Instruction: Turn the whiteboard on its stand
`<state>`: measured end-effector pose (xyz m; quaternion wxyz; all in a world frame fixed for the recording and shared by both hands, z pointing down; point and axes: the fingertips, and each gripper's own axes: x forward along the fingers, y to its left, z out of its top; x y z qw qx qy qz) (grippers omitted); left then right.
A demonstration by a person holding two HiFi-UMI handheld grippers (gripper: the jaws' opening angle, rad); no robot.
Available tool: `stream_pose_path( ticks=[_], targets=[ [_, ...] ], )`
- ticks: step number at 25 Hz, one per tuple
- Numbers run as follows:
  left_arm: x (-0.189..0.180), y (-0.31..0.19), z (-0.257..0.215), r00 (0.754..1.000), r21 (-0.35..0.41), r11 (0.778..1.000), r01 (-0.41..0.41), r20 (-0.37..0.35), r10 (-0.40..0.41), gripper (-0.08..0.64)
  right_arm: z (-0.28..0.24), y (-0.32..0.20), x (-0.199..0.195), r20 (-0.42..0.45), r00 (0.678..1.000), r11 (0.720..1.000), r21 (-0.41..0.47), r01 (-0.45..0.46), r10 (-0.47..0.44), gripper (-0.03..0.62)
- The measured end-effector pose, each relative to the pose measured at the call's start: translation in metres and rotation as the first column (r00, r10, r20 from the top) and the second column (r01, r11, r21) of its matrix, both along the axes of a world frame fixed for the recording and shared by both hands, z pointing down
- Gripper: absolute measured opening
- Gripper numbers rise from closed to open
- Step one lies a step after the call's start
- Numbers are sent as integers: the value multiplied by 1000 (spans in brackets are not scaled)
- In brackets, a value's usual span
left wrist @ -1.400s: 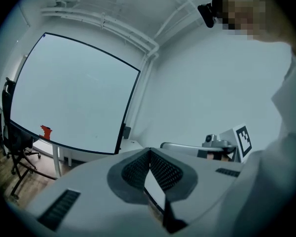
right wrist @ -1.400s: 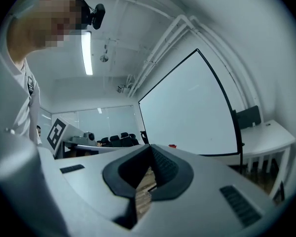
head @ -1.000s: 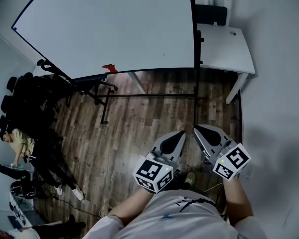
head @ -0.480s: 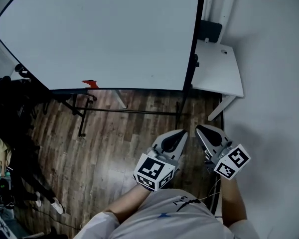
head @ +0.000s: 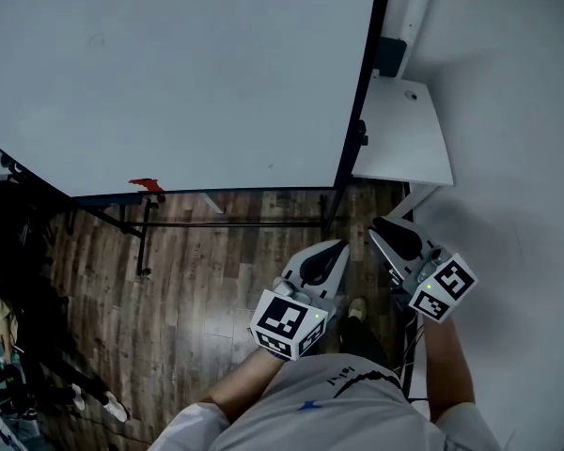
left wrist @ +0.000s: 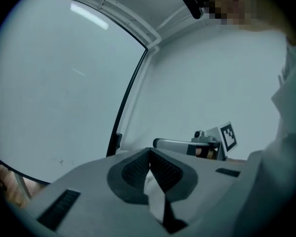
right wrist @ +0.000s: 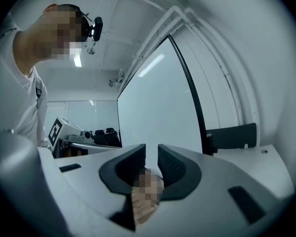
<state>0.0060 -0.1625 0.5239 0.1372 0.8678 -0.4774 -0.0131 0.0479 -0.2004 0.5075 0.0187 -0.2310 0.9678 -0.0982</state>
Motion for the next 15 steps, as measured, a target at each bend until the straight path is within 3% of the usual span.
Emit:
stream_pose_path(
  ticks=[3, 5, 15],
  targets=[
    [14, -71, -93, 999, -11, 999, 42, -7, -42, 11, -90, -78, 11, -43, 997, 998, 24, 59, -57, 71],
    [18, -111, -129, 997, -15, 997, 79, 2, -79, 12, -124, -124, 14, -46, 995, 996, 31, 88, -87, 71],
    [32, -182, -152, 966, -6, 967, 255, 50, -254, 11, -161, -240, 10, -20, 983, 976, 113, 184, -183, 83]
  ],
)
